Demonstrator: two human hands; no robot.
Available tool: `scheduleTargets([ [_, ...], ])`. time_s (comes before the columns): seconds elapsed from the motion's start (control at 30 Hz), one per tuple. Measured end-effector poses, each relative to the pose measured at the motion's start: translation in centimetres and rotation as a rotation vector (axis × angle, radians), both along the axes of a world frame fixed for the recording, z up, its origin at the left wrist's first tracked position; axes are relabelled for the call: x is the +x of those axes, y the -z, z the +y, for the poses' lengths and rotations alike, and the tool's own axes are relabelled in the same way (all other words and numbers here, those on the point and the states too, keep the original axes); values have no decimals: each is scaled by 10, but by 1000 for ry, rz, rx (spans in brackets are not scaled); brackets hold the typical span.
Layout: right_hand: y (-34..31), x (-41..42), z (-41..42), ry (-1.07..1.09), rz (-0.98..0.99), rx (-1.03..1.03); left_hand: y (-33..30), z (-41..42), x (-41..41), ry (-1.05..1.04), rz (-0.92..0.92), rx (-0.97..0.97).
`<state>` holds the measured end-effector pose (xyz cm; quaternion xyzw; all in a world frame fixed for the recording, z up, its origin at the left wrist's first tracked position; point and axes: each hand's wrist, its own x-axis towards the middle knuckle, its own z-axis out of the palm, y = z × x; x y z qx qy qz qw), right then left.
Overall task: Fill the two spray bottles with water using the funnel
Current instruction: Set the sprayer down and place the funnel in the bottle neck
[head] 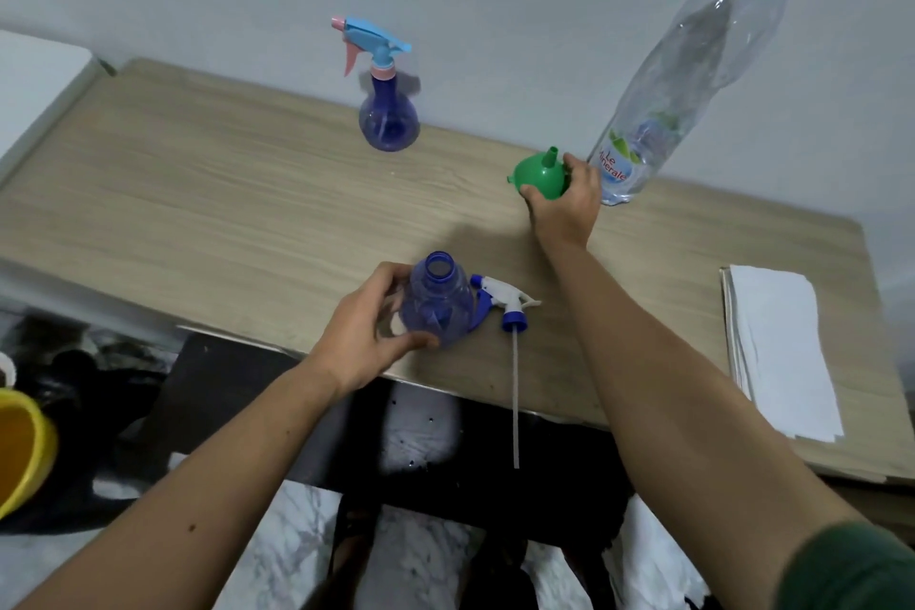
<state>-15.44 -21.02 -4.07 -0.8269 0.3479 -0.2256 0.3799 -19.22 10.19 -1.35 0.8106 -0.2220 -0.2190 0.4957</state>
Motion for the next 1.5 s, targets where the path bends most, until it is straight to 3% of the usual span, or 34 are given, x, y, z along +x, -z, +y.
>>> scheduleTargets([
  [0.37,-15,-20,10,-44,-22,24,-3,-1,0,14,51,-15],
  [0.8,-96,-97,47,-165,-140,64,-3,4,2,27,-26,-27],
  [1.03,-125,-131,76,-236,-158,121,3,9,0,45,22,-55],
  [1.5,-164,-151,126,-295,-132,32,7,9,7,97,-22,-46],
])
